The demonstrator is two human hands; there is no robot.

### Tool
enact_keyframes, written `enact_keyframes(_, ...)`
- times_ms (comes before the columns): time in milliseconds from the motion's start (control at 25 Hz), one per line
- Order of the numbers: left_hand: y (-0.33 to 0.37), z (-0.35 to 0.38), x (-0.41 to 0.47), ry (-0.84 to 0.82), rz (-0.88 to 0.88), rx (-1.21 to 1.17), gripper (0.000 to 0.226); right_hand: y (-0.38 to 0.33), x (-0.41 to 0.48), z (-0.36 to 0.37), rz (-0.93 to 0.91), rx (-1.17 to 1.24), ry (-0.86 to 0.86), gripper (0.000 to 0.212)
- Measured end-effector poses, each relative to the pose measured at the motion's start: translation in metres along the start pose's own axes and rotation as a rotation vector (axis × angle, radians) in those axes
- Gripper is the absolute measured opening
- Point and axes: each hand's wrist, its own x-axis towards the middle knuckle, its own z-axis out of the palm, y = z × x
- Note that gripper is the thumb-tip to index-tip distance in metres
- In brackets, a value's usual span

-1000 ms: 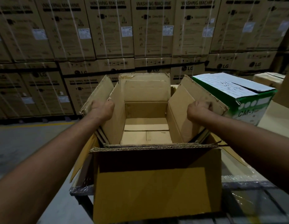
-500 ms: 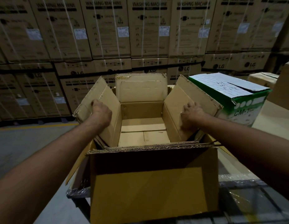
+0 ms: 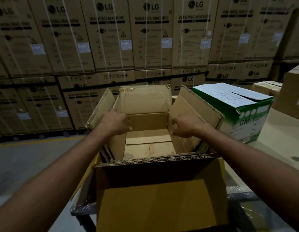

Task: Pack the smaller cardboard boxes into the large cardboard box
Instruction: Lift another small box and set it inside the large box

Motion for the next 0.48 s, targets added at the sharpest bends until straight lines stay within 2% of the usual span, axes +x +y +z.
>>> enact_keyframes(80, 0.012, -0.017, -0.01, 0.064, 0.038, -0.172, 0.055, -0.003, -0.011, -0.006, 0.017, 0.034, -0.017, 0.046)
enact_keyframes(240, 0.029, -0.041, -0.039, 0.044, 0.084, -0.513, 0.059, -0.004, -0.041, -0.021, 0.035, 0.31, 0.057, 0.051)
enact_keyframes(360, 0.036, -0.053, -0.069, 0.178, 0.091, -0.702, 0.057, -0.005, -0.078, -0.021, 0.038, 0.508, 0.294, 0.051)
enact_keyframes(480, 0.055, -0.057, -0.105, 0.427, 0.081, -0.804, 0.059, -0.01, -0.116, -0.008, 0.01, 0.539, 0.629, 0.044)
